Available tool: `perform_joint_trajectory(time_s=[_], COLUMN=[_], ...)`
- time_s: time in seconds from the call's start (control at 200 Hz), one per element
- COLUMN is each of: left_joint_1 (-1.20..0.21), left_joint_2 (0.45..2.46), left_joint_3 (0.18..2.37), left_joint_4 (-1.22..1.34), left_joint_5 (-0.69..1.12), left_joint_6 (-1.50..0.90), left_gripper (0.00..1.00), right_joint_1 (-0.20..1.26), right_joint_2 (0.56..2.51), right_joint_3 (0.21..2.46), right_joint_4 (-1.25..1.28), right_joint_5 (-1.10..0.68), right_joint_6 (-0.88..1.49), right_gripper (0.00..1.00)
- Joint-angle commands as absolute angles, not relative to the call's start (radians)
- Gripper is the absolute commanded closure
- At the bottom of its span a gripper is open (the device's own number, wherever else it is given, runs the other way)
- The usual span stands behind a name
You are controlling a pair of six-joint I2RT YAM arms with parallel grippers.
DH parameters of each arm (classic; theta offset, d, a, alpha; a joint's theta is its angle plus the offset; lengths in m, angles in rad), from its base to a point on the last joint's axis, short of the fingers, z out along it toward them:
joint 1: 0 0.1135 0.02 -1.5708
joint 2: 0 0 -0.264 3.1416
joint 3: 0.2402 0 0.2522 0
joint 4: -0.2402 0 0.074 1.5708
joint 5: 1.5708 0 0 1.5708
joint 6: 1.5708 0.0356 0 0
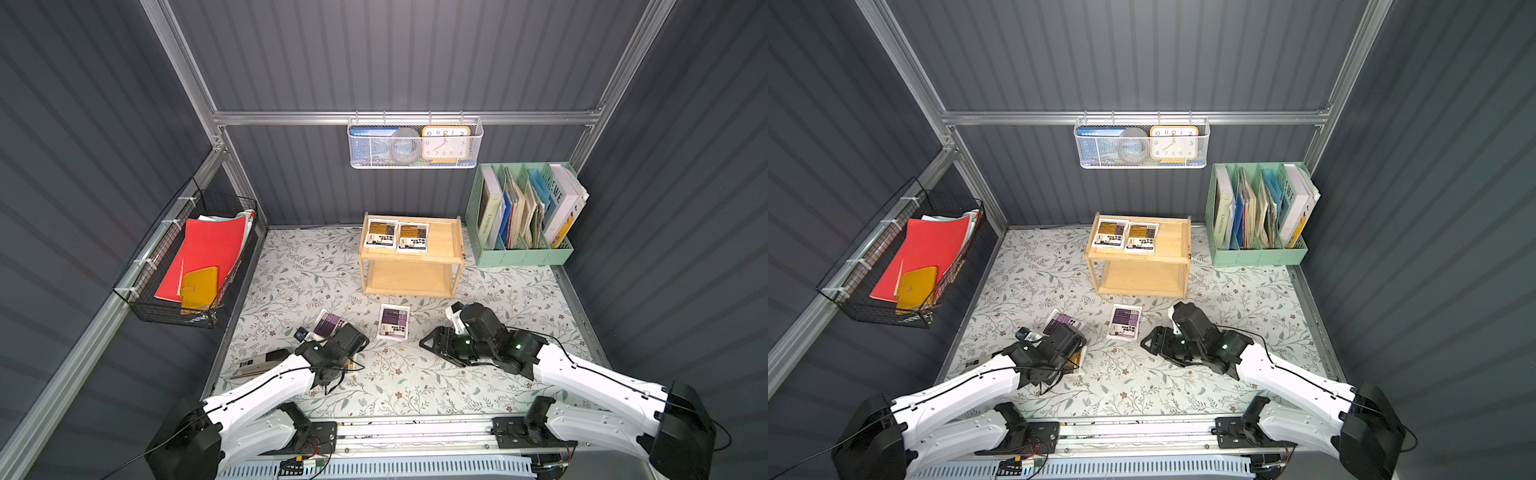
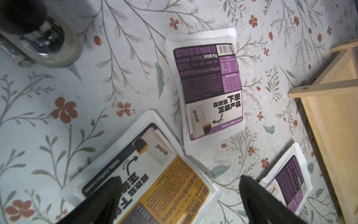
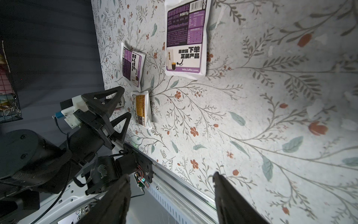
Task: Place the bagged coffee beans on the shelf by color
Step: Move the bagged coffee beans to the center of the board.
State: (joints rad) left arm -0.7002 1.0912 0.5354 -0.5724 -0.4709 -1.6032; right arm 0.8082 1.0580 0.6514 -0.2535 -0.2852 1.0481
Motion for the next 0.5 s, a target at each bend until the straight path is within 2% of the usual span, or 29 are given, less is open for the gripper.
perform_joint_trajectory(time_s=[0.0,0.495], left_joint_1=[-0.695,-0.695], left_joint_2=[1.133,1.225], left_joint_3=[0.549,0.583], left_joint_4=[-0.541,-0.424], left_joint_5=[-0.460,-0.342], left_joint_6=[-1.511,-1.400], left_gripper=[0.00,0.00], right_joint_1=[0.811,0.810], right_joint_2=[1.029,0.953], right_joint_3=[0.637,0.670], right_joint_4=[-0.253,-0.319], right_joint_5=[-0.280,-0.200], right_joint_6=[1.054,1.052], right_gripper=[0.29,0.29])
